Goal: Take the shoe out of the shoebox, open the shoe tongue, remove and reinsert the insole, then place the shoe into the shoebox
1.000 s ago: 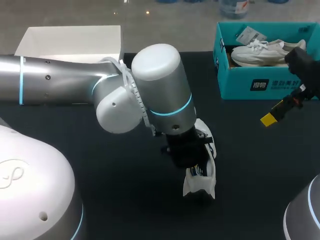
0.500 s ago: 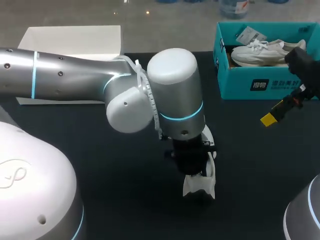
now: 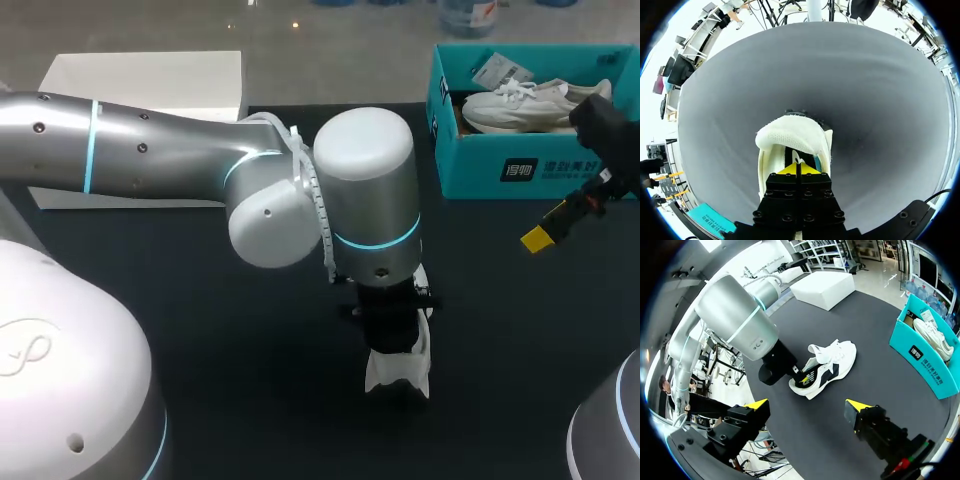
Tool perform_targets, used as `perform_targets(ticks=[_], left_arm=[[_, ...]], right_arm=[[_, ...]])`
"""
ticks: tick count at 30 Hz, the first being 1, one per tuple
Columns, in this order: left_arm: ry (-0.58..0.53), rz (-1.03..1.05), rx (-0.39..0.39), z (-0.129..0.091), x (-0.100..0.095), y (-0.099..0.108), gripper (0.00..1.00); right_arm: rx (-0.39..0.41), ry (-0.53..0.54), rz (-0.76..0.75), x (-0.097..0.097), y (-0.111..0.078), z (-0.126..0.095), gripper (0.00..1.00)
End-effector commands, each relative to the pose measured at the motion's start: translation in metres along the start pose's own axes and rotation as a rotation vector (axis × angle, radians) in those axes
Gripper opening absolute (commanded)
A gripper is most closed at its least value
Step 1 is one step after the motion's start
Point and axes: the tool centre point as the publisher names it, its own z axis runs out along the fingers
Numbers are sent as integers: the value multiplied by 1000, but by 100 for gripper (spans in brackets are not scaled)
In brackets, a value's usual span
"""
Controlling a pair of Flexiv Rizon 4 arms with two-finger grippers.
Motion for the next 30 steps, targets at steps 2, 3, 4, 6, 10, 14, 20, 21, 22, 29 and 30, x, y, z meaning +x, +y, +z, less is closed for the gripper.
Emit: perform_targets(ticks=[2,3,4,6,10,14,20,21,22,29,30], left_arm=[[18,3,-10,2,-3,0,0],[23,7,-13,6,-3,0,0],[26,9,-13,10,-4,-1,0],[29,8,-13,19,-7,-2,0],[50,4,-8,40,-6,-2,0],[59,-4,-4,49,-3,-4,0],[52,-3,-16,42,0,-2,0],[52,-3,-21,41,0,-1,0],[53,-3,-23,41,0,-1,0],[59,-2,-42,39,3,4,0],[58,-3,-43,39,3,4,0]], right_arm=[[5,1,2,-1,2,1,100],[5,1,2,-1,2,1,100],[5,1,2,-1,2,1,100],[5,1,2,-1,2,1,100],[5,1,2,-1,2,1,100],[5,1,2,-1,2,1,100],[5,1,2,-1,2,1,100],[3,-8,-8,-1,1,-2,100],[3,-12,-9,-2,-1,-4,100],[-13,-40,-5,-4,-11,-20,100],[-13,-40,-5,-4,-11,-20,100]])
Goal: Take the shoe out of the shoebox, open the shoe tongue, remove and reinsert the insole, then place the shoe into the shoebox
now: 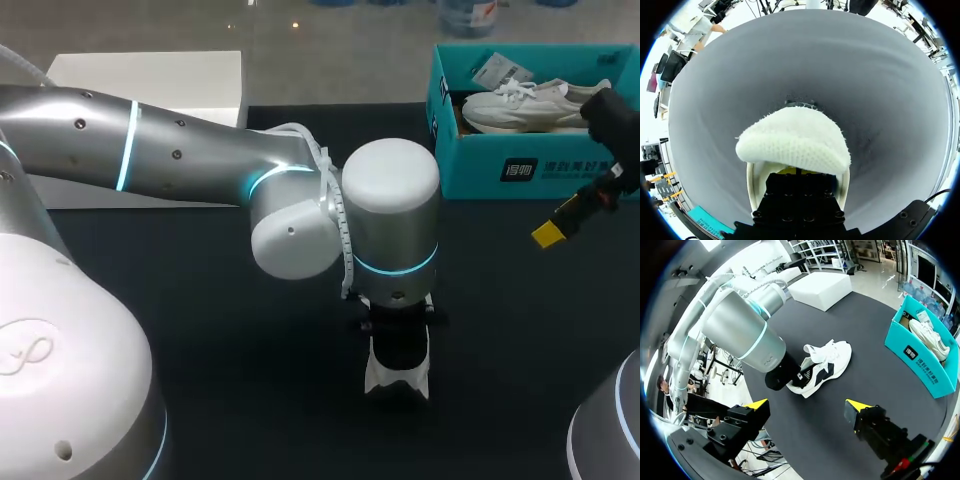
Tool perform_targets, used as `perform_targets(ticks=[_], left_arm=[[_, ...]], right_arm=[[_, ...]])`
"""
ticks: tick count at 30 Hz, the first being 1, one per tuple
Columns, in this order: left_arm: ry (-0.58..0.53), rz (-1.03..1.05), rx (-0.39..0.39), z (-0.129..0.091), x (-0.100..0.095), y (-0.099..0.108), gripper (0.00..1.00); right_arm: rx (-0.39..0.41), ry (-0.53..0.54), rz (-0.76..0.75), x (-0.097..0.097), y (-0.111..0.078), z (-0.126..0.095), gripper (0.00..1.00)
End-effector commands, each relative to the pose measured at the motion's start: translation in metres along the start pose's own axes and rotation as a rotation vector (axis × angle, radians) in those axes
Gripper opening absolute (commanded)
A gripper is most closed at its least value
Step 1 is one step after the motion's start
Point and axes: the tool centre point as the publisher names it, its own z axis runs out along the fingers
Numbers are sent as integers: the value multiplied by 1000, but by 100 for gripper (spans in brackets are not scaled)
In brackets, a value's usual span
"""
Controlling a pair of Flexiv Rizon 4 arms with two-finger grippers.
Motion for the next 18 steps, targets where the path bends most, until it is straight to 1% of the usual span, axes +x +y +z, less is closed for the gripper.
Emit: perform_targets(ticks=[1,5,11,14,16,18], left_arm=[[-1,-1,-9,2,3,2,0],[-4,5,-22,-6,2,6,0],[-24,17,-54,-29,-1,18,0],[-31,24,-66,-37,-1,20,0],[-34,29,-79,-38,-2,22,0],[-30,29,-80,-34,-1,23,0]], right_arm=[[-7,-6,-1,2,-7,-6,100],[-3,-1,0,2,-7,-5,100],[-3,-1,0,2,-7,-5,100],[-3,-1,0,2,-7,-5,100],[-3,-1,0,2,-7,-5,100],[-3,-1,0,2,-7,-5,100]])
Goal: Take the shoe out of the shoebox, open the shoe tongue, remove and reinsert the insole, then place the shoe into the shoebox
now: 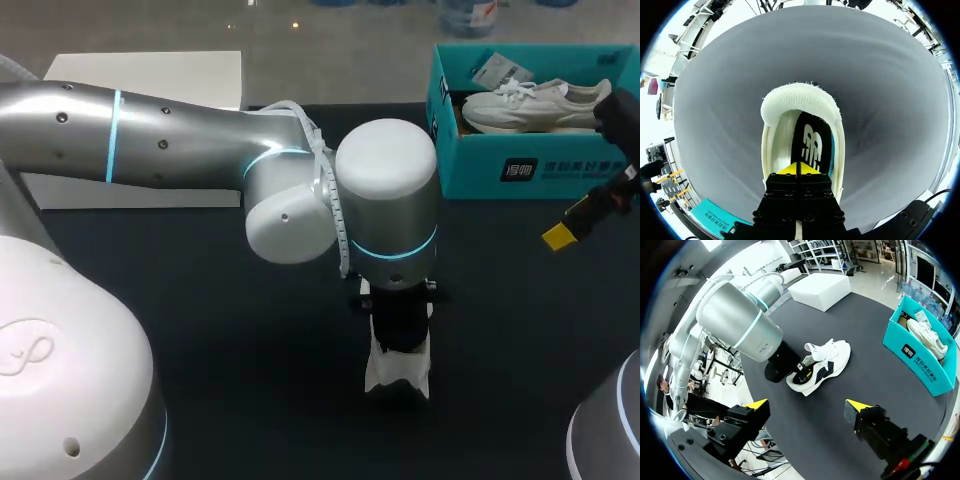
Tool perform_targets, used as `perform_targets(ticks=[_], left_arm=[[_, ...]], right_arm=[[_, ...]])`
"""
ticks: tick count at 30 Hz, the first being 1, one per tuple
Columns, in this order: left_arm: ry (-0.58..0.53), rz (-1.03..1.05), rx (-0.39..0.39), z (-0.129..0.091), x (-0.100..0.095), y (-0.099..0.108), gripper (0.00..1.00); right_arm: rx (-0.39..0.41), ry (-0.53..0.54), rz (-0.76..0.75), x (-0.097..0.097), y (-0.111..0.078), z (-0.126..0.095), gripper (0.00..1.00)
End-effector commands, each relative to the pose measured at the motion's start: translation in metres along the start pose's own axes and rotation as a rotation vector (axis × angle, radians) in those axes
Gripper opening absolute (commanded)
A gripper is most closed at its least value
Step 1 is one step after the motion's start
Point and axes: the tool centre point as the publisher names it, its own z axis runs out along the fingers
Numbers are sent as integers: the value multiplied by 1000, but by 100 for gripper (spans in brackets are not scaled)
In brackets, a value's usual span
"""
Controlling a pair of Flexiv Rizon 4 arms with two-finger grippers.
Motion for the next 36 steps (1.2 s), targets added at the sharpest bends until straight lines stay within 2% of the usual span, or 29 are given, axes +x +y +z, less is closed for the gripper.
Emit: perform_targets(ticks=[1,9,13,17,25,31,36], left_arm=[[5,2,-3,0,7,-2,0],[35,2,37,30,12,-18,0],[57,16,49,34,14,-22,0],[46,20,33,22,14,-15,0],[14,35,-41,-14,6,12,0],[27,62,-82,-24,0,27,0],[39,77,-107,-24,-1,34,0]], right_arm=[[3,1,0,-1,1,1,100],[3,1,0,-1,1,1,100],[3,1,0,-1,1,1,100],[3,1,0,-1,1,1,100],[3,1,0,-1,1,1,100],[3,1,0,-1,1,1,100],[3,1,0,-1,1,1,100]])
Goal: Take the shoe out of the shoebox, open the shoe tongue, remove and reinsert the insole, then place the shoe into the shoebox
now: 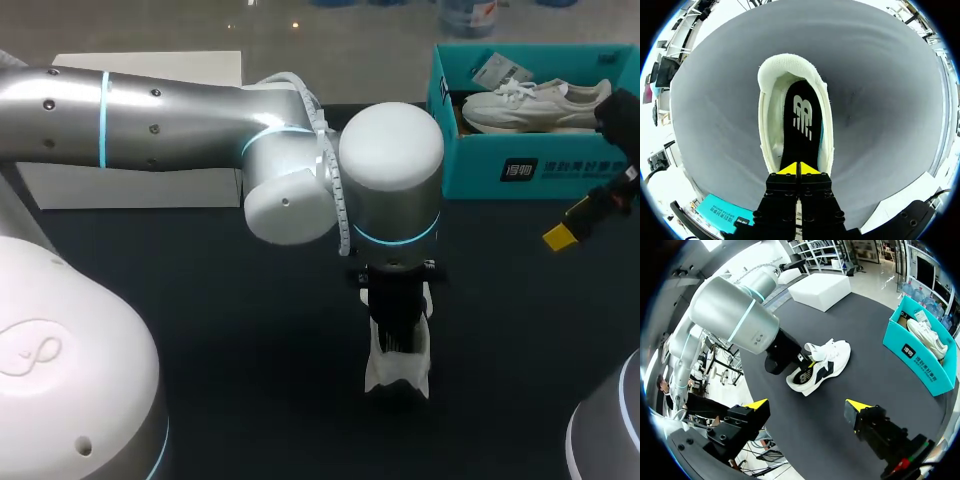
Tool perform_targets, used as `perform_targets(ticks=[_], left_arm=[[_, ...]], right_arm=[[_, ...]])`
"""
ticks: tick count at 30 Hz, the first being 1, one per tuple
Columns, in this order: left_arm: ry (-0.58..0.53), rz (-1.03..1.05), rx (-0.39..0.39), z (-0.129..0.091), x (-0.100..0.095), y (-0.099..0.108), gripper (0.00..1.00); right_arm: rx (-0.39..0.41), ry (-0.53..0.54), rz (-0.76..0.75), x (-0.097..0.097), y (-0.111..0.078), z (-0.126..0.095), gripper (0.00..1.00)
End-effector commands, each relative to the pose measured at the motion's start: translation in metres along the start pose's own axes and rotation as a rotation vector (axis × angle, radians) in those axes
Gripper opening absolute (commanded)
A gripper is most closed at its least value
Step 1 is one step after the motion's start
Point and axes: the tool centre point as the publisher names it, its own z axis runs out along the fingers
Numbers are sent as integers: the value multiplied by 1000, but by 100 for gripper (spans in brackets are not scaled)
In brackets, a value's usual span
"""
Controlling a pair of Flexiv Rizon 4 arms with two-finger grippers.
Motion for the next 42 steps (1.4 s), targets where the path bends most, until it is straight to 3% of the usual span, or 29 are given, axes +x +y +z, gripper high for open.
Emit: perform_targets(ticks=[1,6,7,8,14,15,21,22,29,42], left_arm=[[8,6,-7,0,-3,1,0],[13,16,-15,3,-3,-1,0],[15,16,-17,5,-2,-2,17],[17,16,-18,7,-1,-2,27],[28,9,-20,12,4,-2,52],[29,10,-21,12,4,-2,64],[23,8,-24,10,6,-4,79],[21,8,-26,10,6,-4,88],[12,4,-30,7,6,-6,100],[-3,-7,-81,-29,-1,12,100]], right_arm=[[5,1,1,-1,2,1,100],[5,1,1,-1,2,1,100],[5,1,1,-1,2,1,100],[5,1,1,-1,2,1,100],[5,1,1,-1,2,1,100],[5,1,1,-1,2,1,100],[5,1,1,-1,2,1,100],[5,1,1,-1,2,1,100],[5,1,1,-1,2,1,100],[5,1,1,-1,2,1,100]])
